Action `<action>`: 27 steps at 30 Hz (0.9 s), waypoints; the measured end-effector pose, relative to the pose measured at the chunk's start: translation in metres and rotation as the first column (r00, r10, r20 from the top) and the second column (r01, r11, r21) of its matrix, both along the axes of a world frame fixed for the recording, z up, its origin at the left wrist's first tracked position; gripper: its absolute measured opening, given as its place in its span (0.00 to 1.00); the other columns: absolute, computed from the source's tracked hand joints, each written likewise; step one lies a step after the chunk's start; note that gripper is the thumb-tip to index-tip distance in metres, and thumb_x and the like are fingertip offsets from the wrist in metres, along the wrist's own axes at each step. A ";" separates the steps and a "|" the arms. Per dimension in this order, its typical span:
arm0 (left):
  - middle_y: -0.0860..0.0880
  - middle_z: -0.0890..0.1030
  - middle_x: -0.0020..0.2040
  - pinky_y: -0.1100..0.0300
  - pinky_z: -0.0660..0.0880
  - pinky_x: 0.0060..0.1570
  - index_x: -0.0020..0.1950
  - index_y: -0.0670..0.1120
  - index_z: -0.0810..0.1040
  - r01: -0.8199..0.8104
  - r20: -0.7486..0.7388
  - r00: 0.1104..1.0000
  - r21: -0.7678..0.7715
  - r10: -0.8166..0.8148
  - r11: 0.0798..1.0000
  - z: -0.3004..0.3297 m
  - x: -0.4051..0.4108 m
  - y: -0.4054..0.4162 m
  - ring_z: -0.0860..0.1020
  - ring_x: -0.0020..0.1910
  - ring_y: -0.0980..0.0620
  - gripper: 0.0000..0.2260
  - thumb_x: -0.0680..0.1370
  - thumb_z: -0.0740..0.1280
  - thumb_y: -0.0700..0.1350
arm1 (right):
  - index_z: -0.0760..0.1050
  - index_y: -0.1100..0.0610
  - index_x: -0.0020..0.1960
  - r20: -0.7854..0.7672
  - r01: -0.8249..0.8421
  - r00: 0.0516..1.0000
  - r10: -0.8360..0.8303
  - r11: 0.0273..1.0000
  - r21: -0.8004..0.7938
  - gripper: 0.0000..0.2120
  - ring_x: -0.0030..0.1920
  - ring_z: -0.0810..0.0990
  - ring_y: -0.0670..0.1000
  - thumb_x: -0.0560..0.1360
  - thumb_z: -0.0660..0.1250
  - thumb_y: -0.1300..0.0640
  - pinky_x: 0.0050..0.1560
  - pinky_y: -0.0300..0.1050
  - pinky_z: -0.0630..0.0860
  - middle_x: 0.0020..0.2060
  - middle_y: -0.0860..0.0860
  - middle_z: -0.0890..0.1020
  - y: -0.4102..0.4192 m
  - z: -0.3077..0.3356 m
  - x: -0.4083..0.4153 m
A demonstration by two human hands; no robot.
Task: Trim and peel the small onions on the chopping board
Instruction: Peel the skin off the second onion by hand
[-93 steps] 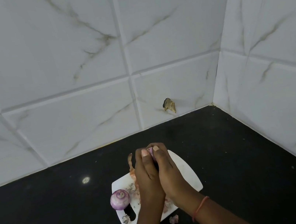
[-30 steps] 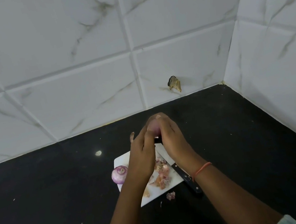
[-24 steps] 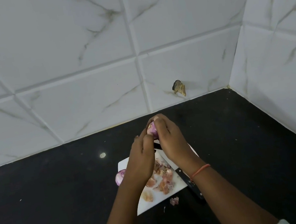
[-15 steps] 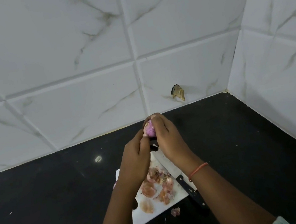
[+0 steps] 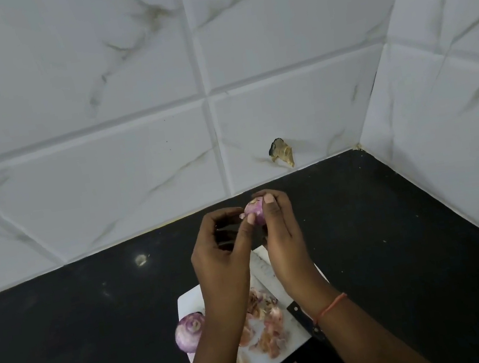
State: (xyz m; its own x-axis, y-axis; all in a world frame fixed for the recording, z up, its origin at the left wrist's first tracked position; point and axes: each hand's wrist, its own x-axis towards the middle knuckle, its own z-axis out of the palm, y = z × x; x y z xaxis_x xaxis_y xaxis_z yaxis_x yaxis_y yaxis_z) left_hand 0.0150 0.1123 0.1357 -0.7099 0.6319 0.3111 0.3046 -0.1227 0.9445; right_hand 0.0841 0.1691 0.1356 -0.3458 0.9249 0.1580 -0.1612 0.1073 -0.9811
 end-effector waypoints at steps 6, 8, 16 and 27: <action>0.54 0.84 0.44 0.53 0.82 0.45 0.49 0.50 0.81 0.046 0.009 0.999 0.007 -0.046 0.999 -0.002 -0.002 -0.005 0.83 0.44 0.51 0.03 0.79 0.71 0.42 | 0.73 0.52 0.53 0.017 0.004 1.000 -0.003 0.996 -0.094 0.18 0.43 0.78 0.40 0.78 0.52 0.40 0.50 0.40 0.76 0.44 0.48 0.79 -0.004 0.001 0.006; 0.54 0.84 0.44 0.51 0.82 0.46 0.49 0.49 0.81 0.058 0.001 0.998 -0.010 -0.058 0.998 -0.001 -0.003 -0.006 0.83 0.44 0.51 0.03 0.79 0.71 0.42 | 0.74 0.50 0.50 0.004 -0.005 1.000 0.006 0.986 -0.167 0.16 0.41 0.79 0.37 0.80 0.53 0.42 0.50 0.40 0.75 0.44 0.47 0.79 -0.006 0.005 0.008; 0.56 0.84 0.44 0.57 0.80 0.46 0.49 0.52 0.84 0.009 -0.099 0.995 -0.064 -0.015 0.998 -0.001 -0.007 -0.018 0.82 0.44 0.56 0.04 0.79 0.71 0.43 | 0.77 0.61 0.52 -0.023 -0.043 0.999 0.037 0.888 -0.458 0.22 0.25 0.69 0.44 0.82 0.54 0.43 0.25 0.38 0.66 0.27 0.50 0.72 -0.016 0.024 0.020; 0.58 0.83 0.51 0.65 0.78 0.50 0.52 0.57 0.85 -0.044 -0.209 0.977 -0.039 0.035 0.998 -0.006 0.015 -0.025 0.81 0.53 0.59 0.09 0.77 0.73 0.43 | 0.76 0.58 0.45 -0.114 -0.120 0.992 0.061 0.756 -0.643 0.22 0.22 0.64 0.46 0.81 0.57 0.40 0.27 0.43 0.61 0.25 0.51 0.73 -0.022 0.023 0.039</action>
